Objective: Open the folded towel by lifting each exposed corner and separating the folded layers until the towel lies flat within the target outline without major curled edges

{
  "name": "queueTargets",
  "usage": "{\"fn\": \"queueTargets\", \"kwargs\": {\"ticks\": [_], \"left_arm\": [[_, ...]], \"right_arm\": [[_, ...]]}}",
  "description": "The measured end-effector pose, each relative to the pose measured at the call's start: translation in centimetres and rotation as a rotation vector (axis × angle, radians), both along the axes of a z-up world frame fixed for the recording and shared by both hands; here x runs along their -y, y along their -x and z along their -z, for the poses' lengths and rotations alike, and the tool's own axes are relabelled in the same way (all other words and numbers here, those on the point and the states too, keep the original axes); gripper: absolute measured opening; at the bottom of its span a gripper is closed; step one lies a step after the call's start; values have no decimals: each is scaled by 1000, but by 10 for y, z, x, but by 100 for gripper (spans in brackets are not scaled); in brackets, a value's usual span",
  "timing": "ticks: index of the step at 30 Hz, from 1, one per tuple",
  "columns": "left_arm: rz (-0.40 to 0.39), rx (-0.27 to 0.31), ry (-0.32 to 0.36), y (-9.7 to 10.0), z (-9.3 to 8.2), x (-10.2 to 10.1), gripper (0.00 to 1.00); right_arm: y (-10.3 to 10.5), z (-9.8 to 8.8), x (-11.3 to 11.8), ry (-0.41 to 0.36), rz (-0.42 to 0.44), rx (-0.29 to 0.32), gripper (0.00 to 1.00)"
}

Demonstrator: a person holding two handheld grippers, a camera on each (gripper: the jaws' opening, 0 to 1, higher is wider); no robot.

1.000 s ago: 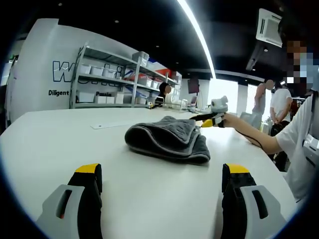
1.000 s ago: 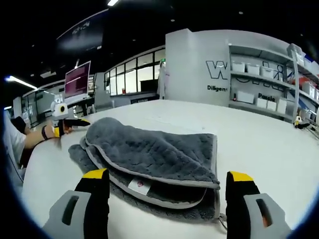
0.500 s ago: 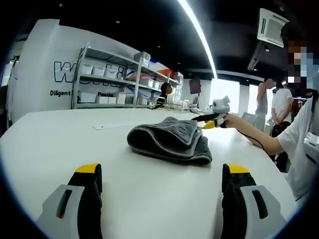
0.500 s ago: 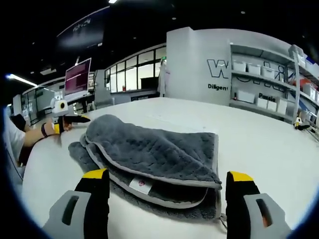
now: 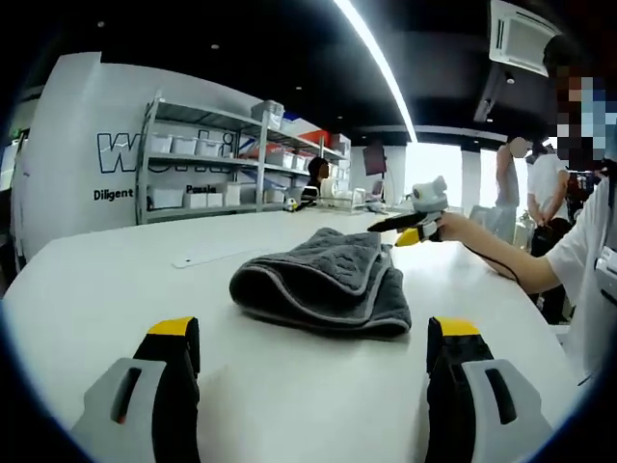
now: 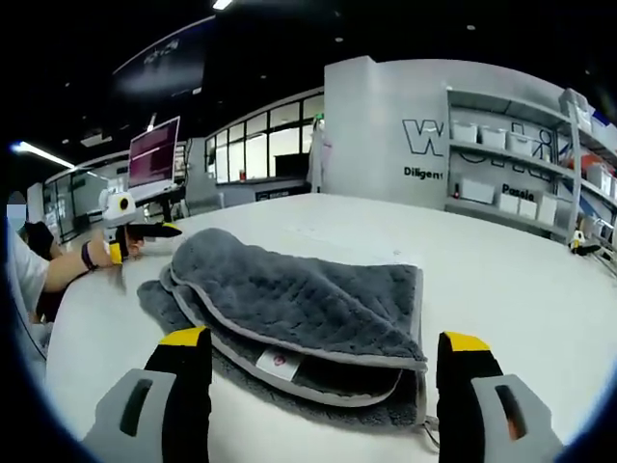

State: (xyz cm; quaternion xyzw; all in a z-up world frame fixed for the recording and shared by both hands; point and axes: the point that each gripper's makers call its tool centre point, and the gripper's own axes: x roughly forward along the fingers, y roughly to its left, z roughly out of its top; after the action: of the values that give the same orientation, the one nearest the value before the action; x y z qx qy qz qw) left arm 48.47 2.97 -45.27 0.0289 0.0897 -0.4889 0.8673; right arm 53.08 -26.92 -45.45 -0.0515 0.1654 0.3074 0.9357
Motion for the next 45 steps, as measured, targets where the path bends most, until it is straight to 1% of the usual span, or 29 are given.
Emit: {"fn": "queueTargets", "kwargs": {"ticks": [2,5,9,12,14,16,20,21,22,24,27,29,32,34,37,39,40,41,44,45], "left_arm": [[4,6,-9,-2,-1,11,95],[6,11,1,-7,-7,25,95],[-8,25,16,-18,-17,36,95],[-37,78,-23,-29,-23,44,94],[-39,91,-40,-33,-25,49,90],[-40,117,-66,-36,-26,52,89],[-51,189,-132,-39,-23,55,88],[-59,218,-153,-40,-23,54,86],[-63,237,-159,-39,-23,54,85],[-71,253,-163,-38,-23,52,81],[-75,325,-224,-35,-24,47,75],[-77,369,-246,-32,-25,46,73],[-68,427,-316,-28,-22,47,70],[-59,449,-348,-26,-19,51,67],[-47,464,-384,-25,-14,54,62],[-50,484,-425,-26,-10,54,60],[-52,505,-469,-27,-6,54,60],[-50,526,-494,-27,-4,55,60],[-47,552,-508,-24,-4,61,56],[-44,580,-530,-22,-5,62,55]], "right_arm": [[0,-1,1,-5,1,1,99],[0,-3,4,-15,7,4,99],[-2,-5,7,-25,14,5,99],[-1,-4,6,-22,12,1,99],[-1,-3,6,-19,11,-1,99],[-1,-3,6,-18,9,-1,99],[-1,-4,6,-23,9,0,99],[-1,-3,6,-22,9,-2,99],[-1,-2,5,-18,8,-4,99],[0,-1,5,-13,5,-7,99],[0,0,3,-2,-1,-11,99],[-1,1,2,4,-3,-11,99],[1,1,1,10,-5,-9,99],[1,1,0,10,-7,-8,99],[0,1,1,10,-5,-9,99],[0,1,2,10,-1,-9,99],[0,1,2,9,1,-8,99],[-1,0,3,7,3,-6,99],[-1,-3,4,-7,8,2,98],[-1,-4,4,-12,9,3,98]]}}
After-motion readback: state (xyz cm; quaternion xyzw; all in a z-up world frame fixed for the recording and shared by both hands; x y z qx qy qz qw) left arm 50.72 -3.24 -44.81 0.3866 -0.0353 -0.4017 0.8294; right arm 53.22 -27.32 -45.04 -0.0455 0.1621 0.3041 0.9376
